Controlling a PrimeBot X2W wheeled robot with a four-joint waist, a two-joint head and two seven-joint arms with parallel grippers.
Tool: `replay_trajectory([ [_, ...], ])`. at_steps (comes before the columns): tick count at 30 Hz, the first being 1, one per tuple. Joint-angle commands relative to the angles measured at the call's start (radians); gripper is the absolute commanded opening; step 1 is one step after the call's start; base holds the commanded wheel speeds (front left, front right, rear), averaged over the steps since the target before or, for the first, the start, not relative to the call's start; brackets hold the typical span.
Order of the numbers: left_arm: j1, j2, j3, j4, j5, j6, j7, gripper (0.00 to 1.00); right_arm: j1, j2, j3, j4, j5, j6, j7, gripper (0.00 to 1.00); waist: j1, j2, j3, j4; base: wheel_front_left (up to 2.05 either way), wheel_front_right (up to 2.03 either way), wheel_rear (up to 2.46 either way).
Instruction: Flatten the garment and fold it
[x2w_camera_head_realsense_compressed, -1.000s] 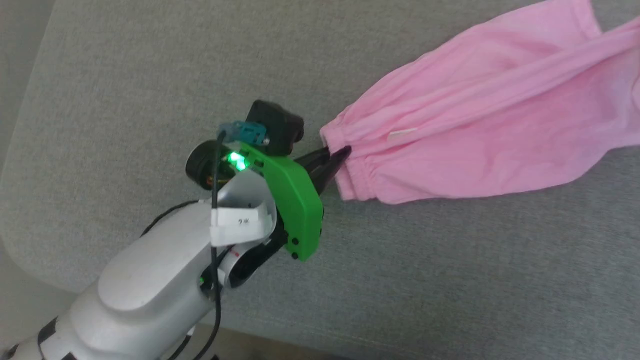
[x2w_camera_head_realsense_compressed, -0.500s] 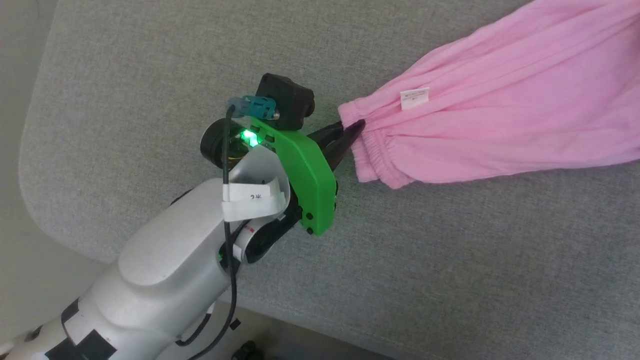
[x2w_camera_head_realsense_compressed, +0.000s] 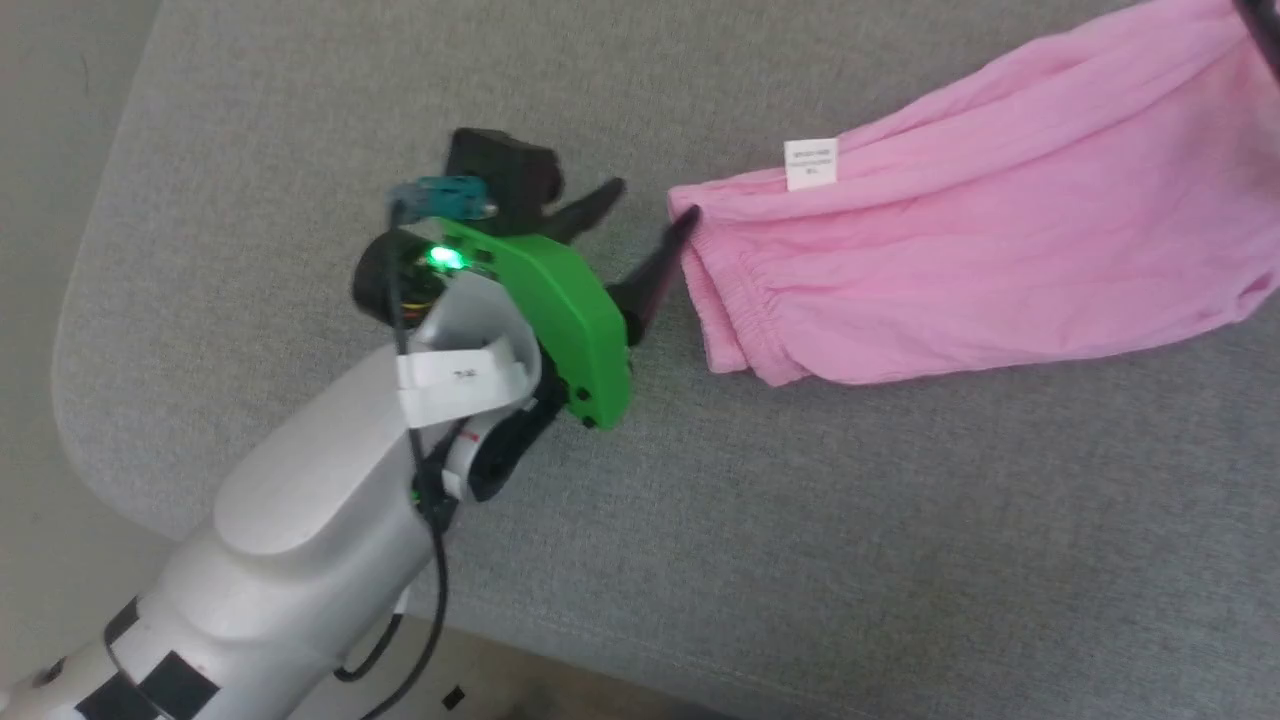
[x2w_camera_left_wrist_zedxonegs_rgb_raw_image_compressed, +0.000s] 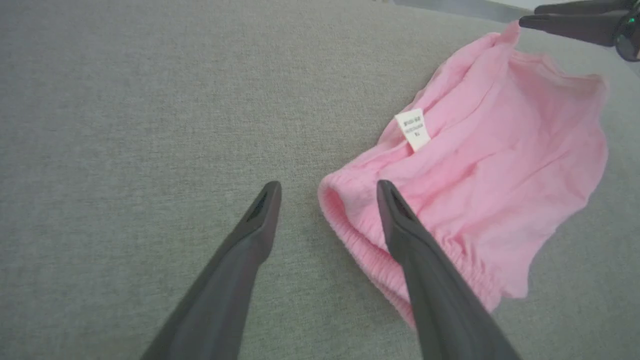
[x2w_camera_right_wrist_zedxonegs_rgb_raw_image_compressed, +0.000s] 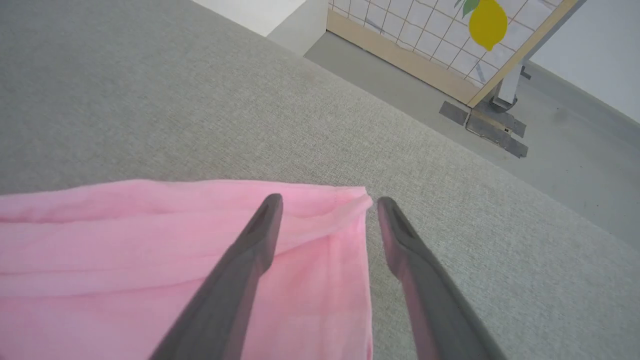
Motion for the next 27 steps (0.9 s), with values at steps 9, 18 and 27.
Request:
replay_trajectory([
  [9, 0.117, 0.069, 0.076, 0.029, 0.076, 0.114, -0.198, 1.0, 0.139, -0.065, 0.085, -0.08, 0.111, -0.002, -0.221, 1.0, -0.0001, 0.0, -0.19, -0.064, 0.0, 0.0, 0.0],
  [18, 0.257, 0.159, -0.012, 0.013, 0.28, 0.213, -0.35, 1.0, 0.269, -0.123, 0.107, -0.076, 0.19, -0.002, -0.266, 1.0, -0.0001, 0.0, -0.241, -0.051, 0.0, 0.0, 0.0],
  [27, 0.364, 0.187, -0.077, -0.016, 0.392, 0.295, -0.429, 1.0, 0.269, -0.101, 0.037, 0.042, 0.289, -0.002, -0.063, 1.0, -0.0001, 0.0, -0.205, 0.003, 0.0, 0.0, 0.0],
])
